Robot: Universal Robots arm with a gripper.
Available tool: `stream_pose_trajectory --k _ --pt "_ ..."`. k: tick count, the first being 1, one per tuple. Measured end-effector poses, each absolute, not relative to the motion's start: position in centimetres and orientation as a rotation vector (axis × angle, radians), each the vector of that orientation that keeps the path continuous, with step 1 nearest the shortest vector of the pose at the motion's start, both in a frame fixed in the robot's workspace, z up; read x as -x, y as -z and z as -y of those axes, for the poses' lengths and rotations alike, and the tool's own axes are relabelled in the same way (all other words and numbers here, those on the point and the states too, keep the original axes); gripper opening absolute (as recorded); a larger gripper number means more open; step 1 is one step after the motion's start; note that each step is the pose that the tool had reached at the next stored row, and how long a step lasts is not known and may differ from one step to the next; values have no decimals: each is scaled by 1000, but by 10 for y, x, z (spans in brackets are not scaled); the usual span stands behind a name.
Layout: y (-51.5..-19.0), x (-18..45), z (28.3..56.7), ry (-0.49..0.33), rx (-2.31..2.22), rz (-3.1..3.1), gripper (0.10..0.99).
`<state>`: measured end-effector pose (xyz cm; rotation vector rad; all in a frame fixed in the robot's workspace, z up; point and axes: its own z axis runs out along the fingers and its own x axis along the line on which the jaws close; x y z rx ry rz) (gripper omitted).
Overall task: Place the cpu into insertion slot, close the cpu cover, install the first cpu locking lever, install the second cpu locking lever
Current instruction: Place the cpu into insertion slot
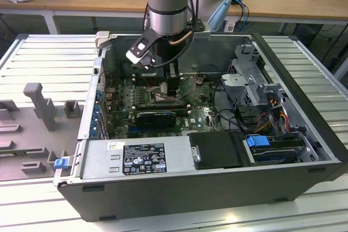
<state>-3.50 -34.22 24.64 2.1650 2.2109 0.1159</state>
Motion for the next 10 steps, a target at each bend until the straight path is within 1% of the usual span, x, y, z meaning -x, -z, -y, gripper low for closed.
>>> stream_pose_trajectory --k 6,10 --pt "-239 36 341 -118 -2165 -2212 529" --pt "-237 36 330 -118 -2165 -2212 529"
